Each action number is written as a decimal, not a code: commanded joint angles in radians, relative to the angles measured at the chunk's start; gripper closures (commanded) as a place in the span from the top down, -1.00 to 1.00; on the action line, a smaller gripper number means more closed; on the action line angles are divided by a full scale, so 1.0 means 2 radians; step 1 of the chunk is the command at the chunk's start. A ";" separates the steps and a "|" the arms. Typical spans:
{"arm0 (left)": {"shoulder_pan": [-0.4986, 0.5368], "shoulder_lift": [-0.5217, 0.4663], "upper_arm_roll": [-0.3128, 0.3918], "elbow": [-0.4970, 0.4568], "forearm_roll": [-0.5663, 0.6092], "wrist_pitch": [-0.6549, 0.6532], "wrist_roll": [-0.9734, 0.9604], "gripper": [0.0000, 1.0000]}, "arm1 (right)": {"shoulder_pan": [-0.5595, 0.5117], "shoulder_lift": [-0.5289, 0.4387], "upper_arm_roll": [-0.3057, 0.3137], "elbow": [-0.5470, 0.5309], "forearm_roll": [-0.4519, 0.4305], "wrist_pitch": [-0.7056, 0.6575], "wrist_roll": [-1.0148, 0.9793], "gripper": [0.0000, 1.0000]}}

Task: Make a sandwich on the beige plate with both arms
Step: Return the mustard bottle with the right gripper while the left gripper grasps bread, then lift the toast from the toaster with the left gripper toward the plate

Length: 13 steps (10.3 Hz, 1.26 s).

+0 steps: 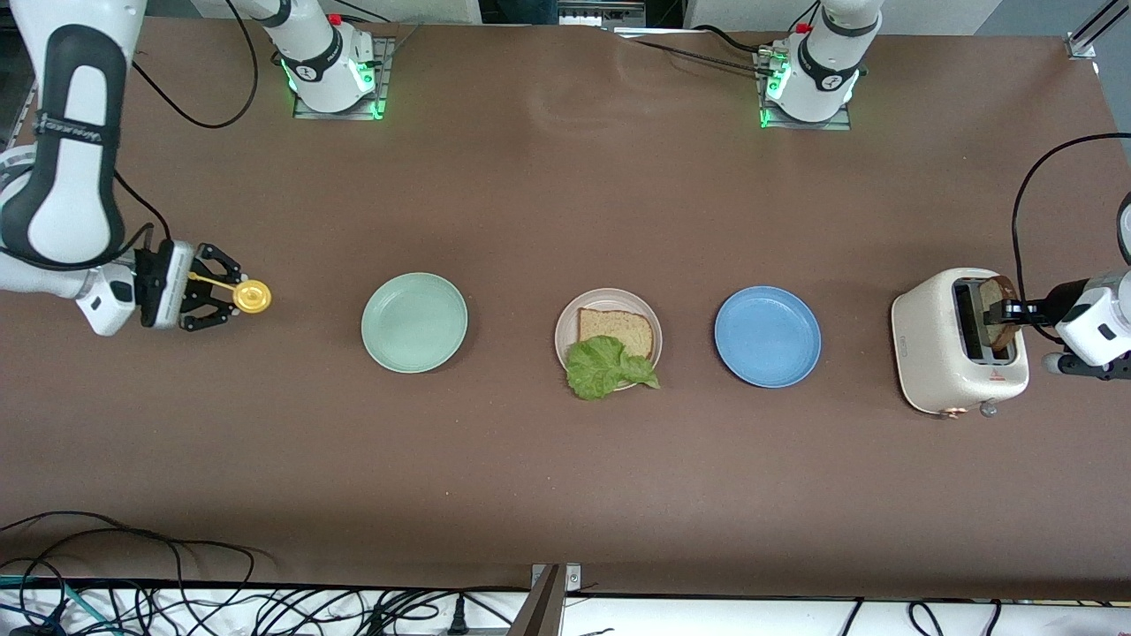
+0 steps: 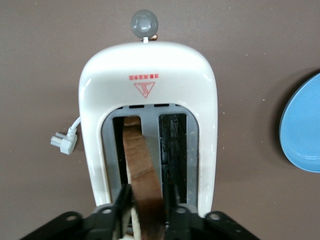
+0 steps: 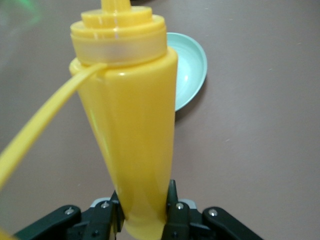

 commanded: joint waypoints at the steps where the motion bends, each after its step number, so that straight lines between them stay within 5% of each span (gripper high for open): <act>1: 0.007 -0.023 -0.003 -0.003 0.018 -0.014 -0.004 -1.00 | -0.022 0.010 0.007 -0.029 0.047 -0.013 -0.087 -1.00; 7: -0.004 -0.093 -0.032 0.016 0.017 -0.049 -0.015 -1.00 | -0.088 0.123 0.024 -0.047 0.167 -0.120 -0.230 -1.00; 10: -0.020 -0.091 -0.115 0.043 0.013 -0.097 -0.144 -1.00 | -0.176 0.130 0.108 -0.038 0.169 -0.116 -0.245 -1.00; 13: -0.099 -0.071 -0.127 0.043 -0.004 -0.097 -0.254 -1.00 | -0.183 0.147 0.112 -0.023 0.170 -0.115 -0.259 -1.00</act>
